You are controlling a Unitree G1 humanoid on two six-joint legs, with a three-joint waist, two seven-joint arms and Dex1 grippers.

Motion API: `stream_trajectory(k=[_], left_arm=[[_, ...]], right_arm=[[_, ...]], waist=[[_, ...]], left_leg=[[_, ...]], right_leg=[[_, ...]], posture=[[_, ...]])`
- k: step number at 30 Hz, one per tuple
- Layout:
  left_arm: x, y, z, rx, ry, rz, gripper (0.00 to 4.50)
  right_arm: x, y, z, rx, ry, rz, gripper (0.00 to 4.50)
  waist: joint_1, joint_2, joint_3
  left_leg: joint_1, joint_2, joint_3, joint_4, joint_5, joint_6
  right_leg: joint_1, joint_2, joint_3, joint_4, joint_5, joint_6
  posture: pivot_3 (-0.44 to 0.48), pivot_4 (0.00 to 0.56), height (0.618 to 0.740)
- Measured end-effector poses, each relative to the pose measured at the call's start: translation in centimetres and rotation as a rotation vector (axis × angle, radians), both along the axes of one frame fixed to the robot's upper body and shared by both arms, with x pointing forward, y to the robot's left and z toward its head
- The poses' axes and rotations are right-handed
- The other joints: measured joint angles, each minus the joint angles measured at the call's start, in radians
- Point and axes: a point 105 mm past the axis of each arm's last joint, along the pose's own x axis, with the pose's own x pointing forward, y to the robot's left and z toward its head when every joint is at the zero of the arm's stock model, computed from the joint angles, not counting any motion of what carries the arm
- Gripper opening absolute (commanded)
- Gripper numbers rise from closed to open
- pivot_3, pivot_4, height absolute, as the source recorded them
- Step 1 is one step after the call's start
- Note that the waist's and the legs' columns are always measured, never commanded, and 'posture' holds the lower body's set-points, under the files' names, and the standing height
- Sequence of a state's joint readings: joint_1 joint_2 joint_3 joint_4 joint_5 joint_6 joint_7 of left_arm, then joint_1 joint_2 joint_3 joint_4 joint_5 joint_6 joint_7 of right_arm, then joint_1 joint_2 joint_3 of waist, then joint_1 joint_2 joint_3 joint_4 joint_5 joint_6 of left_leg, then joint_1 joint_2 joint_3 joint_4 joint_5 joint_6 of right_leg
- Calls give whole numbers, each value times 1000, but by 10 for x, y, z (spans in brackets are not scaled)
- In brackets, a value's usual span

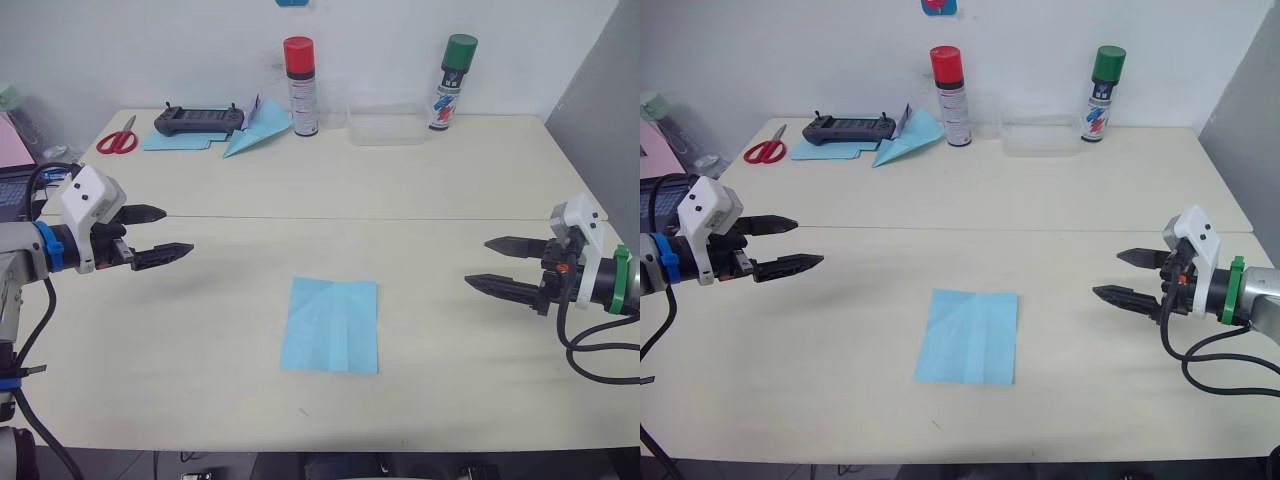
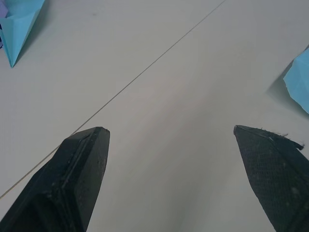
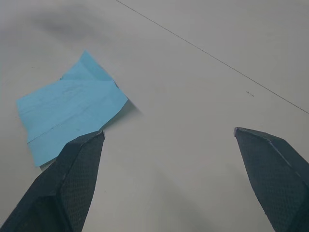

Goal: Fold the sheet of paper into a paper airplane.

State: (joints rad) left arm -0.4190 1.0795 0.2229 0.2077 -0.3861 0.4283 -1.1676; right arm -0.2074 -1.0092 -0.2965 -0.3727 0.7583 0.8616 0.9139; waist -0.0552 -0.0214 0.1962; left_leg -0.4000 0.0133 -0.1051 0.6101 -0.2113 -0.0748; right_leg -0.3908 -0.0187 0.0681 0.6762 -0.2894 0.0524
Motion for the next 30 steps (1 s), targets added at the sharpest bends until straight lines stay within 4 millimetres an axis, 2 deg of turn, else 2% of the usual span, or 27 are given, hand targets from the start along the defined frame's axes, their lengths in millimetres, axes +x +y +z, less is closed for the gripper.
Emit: stream_trajectory(k=[8,22,27,28,30], left_arm=[[4,1,-7,-8,19,11,4500],[4,1,-7,-12,26,12,4500],[4,-6,-12,-32,43,-5,4500],[3,-8,-14,-34,47,-15,4129],[2,-12,-16,-49,56,-25,3696]], right_arm=[[1,-1,1,-6,0,-3,4486],[0,-1,1,-7,3,-4,4486],[0,-2,-1,-7,11,-7,4486],[-1,-2,-2,-7,16,-8,4500],[-2,-3,-5,-8,25,-10,4500]], waist=[[0,0,0],[0,0,0],[0,0,0],[0,0,0],[0,0,0]], left_leg=[[0,0,0,0,0,0],[0,0,0,1,0,0],[0,0,0,1,0,0],[0,0,0,1,0,0],[0,0,0,1,0,0]], right_leg=[[0,0,0,0,0,0],[0,0,0,2,0,0],[0,0,0,2,0,0],[0,0,0,2,0,0],[0,0,0,2,0,0]], posture=[[0,150,740],[0,150,740],[0,150,740],[0,150,740],[0,150,740]])
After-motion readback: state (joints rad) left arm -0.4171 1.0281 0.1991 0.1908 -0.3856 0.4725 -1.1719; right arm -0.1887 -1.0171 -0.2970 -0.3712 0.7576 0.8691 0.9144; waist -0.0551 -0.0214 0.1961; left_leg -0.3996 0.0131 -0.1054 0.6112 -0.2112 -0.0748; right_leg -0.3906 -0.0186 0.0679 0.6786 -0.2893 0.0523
